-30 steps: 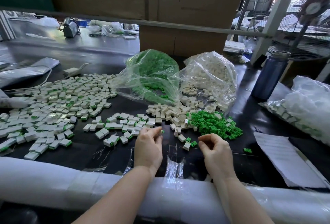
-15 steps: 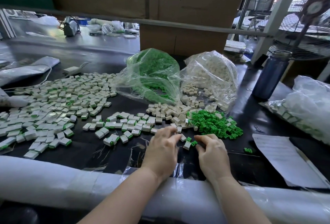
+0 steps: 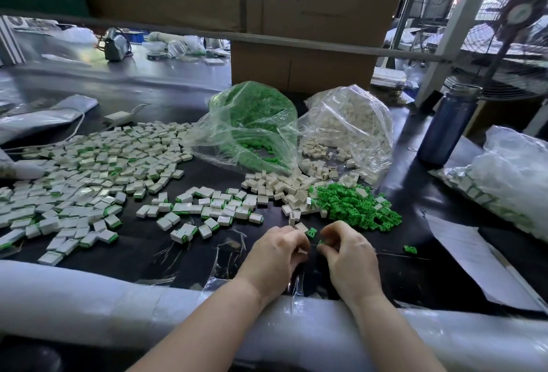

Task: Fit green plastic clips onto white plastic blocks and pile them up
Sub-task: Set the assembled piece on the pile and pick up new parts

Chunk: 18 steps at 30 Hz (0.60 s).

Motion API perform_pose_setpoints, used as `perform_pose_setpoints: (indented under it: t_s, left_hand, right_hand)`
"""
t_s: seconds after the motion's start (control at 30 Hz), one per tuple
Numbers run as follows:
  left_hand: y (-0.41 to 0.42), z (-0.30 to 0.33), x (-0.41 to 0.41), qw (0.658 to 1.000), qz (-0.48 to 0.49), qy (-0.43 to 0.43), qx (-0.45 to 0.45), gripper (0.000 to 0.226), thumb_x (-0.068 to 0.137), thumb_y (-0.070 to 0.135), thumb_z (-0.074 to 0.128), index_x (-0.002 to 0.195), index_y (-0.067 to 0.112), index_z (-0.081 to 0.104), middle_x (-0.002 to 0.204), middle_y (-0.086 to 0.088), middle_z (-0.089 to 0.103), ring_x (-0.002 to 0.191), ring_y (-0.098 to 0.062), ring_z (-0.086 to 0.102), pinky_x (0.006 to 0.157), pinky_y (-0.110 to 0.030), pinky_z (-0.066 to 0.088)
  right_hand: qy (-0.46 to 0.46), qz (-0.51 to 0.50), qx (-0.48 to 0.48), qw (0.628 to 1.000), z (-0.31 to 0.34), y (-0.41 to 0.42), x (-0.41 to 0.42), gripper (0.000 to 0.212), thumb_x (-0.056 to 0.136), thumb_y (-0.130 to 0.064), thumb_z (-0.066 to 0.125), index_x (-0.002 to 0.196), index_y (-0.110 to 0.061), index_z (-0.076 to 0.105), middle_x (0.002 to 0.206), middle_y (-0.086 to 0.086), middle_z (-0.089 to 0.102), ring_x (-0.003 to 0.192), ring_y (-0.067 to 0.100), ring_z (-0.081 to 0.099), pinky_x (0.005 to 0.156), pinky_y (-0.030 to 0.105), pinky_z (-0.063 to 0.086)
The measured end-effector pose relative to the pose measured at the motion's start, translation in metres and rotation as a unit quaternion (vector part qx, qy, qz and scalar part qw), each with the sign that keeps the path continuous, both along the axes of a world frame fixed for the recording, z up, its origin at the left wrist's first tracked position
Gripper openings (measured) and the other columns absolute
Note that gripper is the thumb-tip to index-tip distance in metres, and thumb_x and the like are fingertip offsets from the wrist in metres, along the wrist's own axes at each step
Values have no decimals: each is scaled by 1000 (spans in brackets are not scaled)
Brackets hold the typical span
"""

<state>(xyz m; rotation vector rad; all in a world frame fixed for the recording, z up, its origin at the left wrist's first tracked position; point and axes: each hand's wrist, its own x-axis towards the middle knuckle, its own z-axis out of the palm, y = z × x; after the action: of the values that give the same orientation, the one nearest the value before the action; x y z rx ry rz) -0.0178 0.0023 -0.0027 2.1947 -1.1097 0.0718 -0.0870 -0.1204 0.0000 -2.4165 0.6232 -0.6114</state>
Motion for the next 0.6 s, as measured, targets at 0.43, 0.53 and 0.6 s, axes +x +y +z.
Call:
perform_pose_setpoints:
  t_s: [0.43,0.53,0.6]
  left_hand:
    - [6,2,6,946,7,282,-161,19,82,8,69,81,26,63,79,3,65,77,-13,63,79,-25,54]
    - [6,3,7,923,-11,331,-195,20,83,3,65,83,22,67,78,2,67,71,-7,65,73,-21,54]
    - [6,4,7,917,-22,346,-197,15,84,2,64,84,17,67,80,-2,68,72,-8,66,74,-22,55]
  right_hand:
    - [-154,75,306,936,12,0,-8,17,74,7,72,72,-8,64,69,7,68,67,18,67,66,25,57]
    - [-158,85,323,929,12,0,-7,15,73,6,72,71,-5,64,65,1,66,62,7,63,63,17,52]
    - [-159,91,338,923,12,0,-7,13,74,7,71,73,-3,63,65,4,66,62,9,62,62,19,53]
